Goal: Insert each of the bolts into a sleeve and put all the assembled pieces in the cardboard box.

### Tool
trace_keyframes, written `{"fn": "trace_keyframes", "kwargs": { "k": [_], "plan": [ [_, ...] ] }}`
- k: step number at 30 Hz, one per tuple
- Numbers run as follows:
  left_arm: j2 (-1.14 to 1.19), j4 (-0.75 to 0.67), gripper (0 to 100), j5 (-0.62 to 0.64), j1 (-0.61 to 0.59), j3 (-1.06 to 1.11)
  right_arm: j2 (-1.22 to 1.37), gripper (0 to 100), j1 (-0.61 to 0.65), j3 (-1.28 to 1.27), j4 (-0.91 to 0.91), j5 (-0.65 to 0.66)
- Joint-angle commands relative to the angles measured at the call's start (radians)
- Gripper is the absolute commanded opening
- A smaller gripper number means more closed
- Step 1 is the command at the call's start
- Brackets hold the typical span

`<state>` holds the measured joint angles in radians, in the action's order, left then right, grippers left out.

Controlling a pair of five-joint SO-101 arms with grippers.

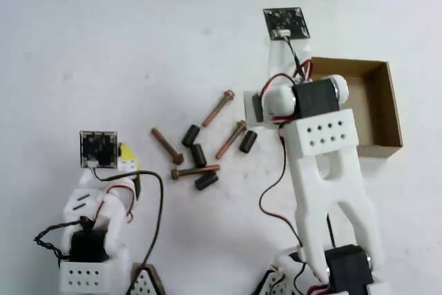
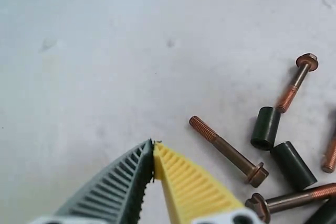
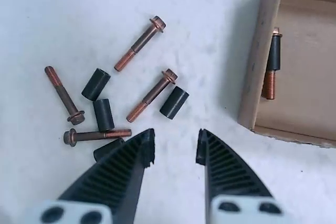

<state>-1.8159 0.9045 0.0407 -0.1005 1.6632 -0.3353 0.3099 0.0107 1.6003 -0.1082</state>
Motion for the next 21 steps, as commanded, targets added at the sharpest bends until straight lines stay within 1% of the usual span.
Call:
{"fn": "trace_keyframes", "kwargs": {
  "k": [1, 6, 11, 21],
  "plan": [
    [-0.012, -0.025, 2, -0.008, -0.008, -0.017, -0.101, 12.3, 0.036, 0.037, 0.013, -0.038],
    [-0.012, -0.026, 2, -0.009, -0.008, -0.017, -0.203, 12.3, 0.067, 0.034, 0.091, -0.103],
    [-0.012, -0.026, 2, -0.009, -0.008, -0.018, -0.220, 12.5, 0.068, -0.121, 0.039, -0.100],
    [-0.012, -0.026, 2, -0.009, -0.008, -0.018, -0.219, 12.4, 0.062, -0.520, -0.366, -0.107]
  ]
}}
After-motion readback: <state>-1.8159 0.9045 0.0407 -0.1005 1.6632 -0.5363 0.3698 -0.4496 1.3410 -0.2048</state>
